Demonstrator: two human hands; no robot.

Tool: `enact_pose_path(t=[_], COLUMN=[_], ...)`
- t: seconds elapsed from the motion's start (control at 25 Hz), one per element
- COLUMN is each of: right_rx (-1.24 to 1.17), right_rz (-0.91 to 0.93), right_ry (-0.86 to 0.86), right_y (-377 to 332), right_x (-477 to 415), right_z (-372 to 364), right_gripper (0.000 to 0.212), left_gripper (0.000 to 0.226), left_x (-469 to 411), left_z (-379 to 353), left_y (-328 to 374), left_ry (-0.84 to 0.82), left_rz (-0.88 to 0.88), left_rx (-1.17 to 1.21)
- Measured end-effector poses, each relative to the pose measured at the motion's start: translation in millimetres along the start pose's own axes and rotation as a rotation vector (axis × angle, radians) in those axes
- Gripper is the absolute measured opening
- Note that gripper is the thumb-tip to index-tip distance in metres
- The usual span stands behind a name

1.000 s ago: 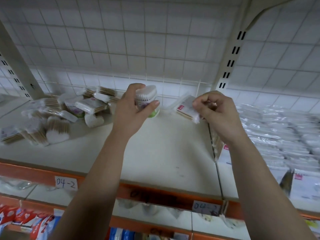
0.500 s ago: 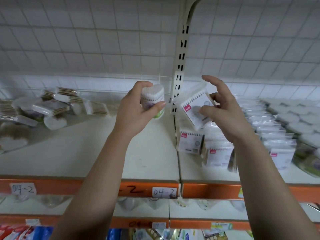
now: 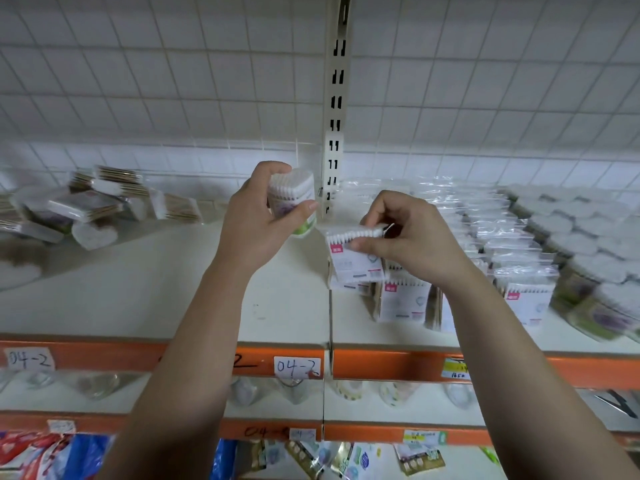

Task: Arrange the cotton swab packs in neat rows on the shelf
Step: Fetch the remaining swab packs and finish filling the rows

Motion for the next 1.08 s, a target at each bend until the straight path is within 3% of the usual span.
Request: enact_pose_path(t=[0.48, 0.6, 0.72, 1.08], right_rx=[0.128, 0.129, 0.294, 0.643], right_rz=[0.017, 0.022, 0.049, 0.089], right_ry=[0.038, -0.037, -0.118, -0.105], right_y=[5, 7, 14, 26], right_x=[-1, -2, -4, -4], right_z=[0, -3, -12, -15], right_gripper=[0.029, 0.027, 0.025, 0.027], left_gripper=[0.044, 0.044, 0.045, 0.050], left_x=[-2, -4, -5, -5], left_z=[-1, -2, -4, -7], left_y=[-2, -4, -4, 2], left_ry=[0.016, 0.018, 0.010, 0.001], left_rz=[0.048, 0.049, 0.049, 0.051], left_rx=[0.046, 0.043, 0.047, 0.064])
Point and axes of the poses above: each hand's wrist, its own x-axis away from the middle knuckle, its own z-axis out of the back of the hand, y = z × x, the point moved 2 cm from there along -x, towards the middle knuckle, and after that the axes turned 1 degree about -y, right-handed, at the moved point
